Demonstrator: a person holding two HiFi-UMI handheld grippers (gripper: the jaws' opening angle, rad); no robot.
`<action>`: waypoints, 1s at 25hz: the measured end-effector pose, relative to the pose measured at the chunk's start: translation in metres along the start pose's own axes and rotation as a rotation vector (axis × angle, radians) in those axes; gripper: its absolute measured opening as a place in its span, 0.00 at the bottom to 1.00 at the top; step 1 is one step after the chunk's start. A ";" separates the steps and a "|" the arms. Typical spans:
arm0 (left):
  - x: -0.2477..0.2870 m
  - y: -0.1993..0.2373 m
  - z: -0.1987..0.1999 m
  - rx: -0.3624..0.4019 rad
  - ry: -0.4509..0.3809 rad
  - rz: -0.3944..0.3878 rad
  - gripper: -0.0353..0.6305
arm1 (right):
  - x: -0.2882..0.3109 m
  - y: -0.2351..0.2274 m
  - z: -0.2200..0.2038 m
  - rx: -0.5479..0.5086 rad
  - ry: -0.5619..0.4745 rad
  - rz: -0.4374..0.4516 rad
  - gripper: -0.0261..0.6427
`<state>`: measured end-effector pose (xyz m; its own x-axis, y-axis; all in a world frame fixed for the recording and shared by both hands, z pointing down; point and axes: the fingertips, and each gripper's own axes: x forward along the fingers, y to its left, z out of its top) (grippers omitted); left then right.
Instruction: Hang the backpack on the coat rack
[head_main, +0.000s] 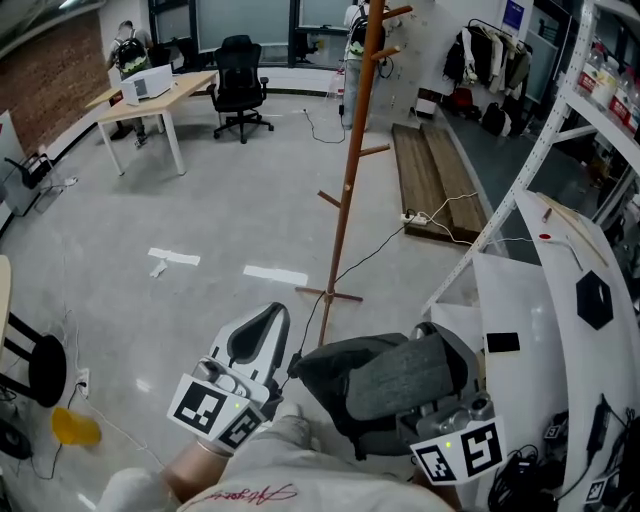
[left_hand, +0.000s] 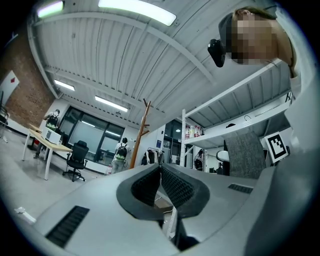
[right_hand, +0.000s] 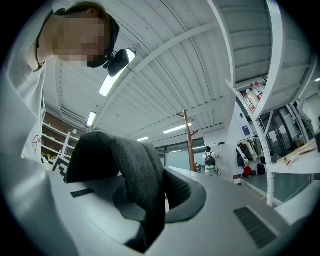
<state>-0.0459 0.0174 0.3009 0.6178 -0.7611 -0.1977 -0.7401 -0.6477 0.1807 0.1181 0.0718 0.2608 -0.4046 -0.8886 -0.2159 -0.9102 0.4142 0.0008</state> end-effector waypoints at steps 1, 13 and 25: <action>0.001 0.002 -0.001 -0.002 0.002 0.004 0.09 | 0.001 -0.001 -0.001 0.000 0.000 0.002 0.08; 0.052 0.042 -0.015 -0.012 0.005 -0.001 0.09 | 0.051 -0.030 -0.021 -0.007 0.006 0.005 0.08; 0.153 0.110 -0.024 -0.026 0.034 -0.049 0.09 | 0.148 -0.081 -0.055 0.021 0.051 -0.017 0.08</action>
<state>-0.0268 -0.1711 0.3134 0.6621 -0.7289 -0.1742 -0.7019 -0.6846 0.1969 0.1265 -0.1042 0.2827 -0.3933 -0.9044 -0.1656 -0.9152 0.4023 -0.0230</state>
